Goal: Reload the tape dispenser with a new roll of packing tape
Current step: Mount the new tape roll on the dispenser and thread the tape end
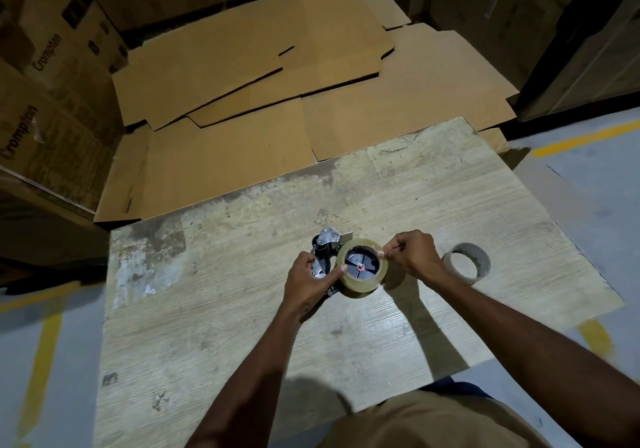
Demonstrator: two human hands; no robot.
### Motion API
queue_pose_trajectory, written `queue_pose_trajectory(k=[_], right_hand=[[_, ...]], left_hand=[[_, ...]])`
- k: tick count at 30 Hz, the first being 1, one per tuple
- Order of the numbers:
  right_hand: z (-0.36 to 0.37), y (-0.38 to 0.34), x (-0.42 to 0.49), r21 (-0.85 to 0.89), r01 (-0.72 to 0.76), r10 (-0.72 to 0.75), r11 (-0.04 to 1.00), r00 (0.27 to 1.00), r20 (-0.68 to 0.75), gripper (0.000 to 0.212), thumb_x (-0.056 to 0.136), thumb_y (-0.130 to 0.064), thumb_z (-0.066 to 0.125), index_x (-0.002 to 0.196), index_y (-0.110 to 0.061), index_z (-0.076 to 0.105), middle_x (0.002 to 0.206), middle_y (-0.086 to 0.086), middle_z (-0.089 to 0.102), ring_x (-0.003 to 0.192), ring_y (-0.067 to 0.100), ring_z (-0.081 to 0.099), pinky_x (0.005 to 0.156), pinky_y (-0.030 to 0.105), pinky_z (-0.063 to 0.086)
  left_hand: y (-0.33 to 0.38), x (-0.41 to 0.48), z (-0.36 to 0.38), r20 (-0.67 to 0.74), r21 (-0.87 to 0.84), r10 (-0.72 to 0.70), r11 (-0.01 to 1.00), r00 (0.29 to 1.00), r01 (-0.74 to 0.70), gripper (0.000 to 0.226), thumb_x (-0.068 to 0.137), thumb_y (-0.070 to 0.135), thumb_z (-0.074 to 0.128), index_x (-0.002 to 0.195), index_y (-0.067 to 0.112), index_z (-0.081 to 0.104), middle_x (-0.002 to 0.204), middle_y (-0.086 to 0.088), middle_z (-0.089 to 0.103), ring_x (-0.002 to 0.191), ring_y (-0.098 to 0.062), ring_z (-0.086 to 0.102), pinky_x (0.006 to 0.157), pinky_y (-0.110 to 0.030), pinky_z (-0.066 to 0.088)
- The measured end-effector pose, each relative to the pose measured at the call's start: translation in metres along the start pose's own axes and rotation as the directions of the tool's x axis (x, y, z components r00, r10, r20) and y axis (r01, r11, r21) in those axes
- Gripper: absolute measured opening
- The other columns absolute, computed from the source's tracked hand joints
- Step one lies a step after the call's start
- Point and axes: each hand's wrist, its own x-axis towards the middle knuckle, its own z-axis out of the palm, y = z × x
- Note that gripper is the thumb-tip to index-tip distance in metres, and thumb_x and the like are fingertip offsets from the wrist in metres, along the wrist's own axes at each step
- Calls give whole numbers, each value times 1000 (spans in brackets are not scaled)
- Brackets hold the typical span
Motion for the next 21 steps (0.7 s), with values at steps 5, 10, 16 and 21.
queue_pose_trajectory(k=[5, 10, 16, 21], right_hand=[[3, 4, 4, 1, -31, 31, 1000, 1000, 6, 14, 79, -17, 92, 80, -6, 83, 79, 7, 80, 75, 16, 73, 64, 17, 51], [6, 5, 4, 5, -36, 36, 999, 999, 9, 13, 79, -17, 91, 80, -7, 82, 80, 8, 80, 74, 16, 72, 64, 18, 50], [9, 6, 6, -19, -27, 27, 999, 1000, 6, 13, 79, -17, 92, 77, -9, 82, 78, 5, 80, 75, 16, 73, 71, 24, 55], [12, 7, 4, -38, -42, 42, 998, 999, -2, 13, 79, -18, 92, 76, -9, 82, 76, 4, 79, 69, 11, 70, 67, 22, 54]], left_hand=[[-1, 2, 1, -9, 30, 31, 999, 999, -31, 54, 70, 55, 90, 82, 29, 44, 75, 14, 45, 59, 7, 46, 54, -11, 35], [-5, 5, 3, -15, 34, 40, 999, 999, -39, 56, 68, 56, 90, 83, 31, 43, 74, 14, 43, 58, 3, 43, 52, -11, 33], [-9, 8, 5, -19, 1, 45, 999, 999, -45, 56, 69, 49, 93, 82, 29, 42, 68, 16, 42, 53, 3, 42, 49, -11, 31], [-12, 12, 7, -40, 19, 31, 999, 999, -30, 57, 66, 56, 92, 81, 31, 42, 69, 15, 43, 58, -2, 40, 54, -18, 32]])
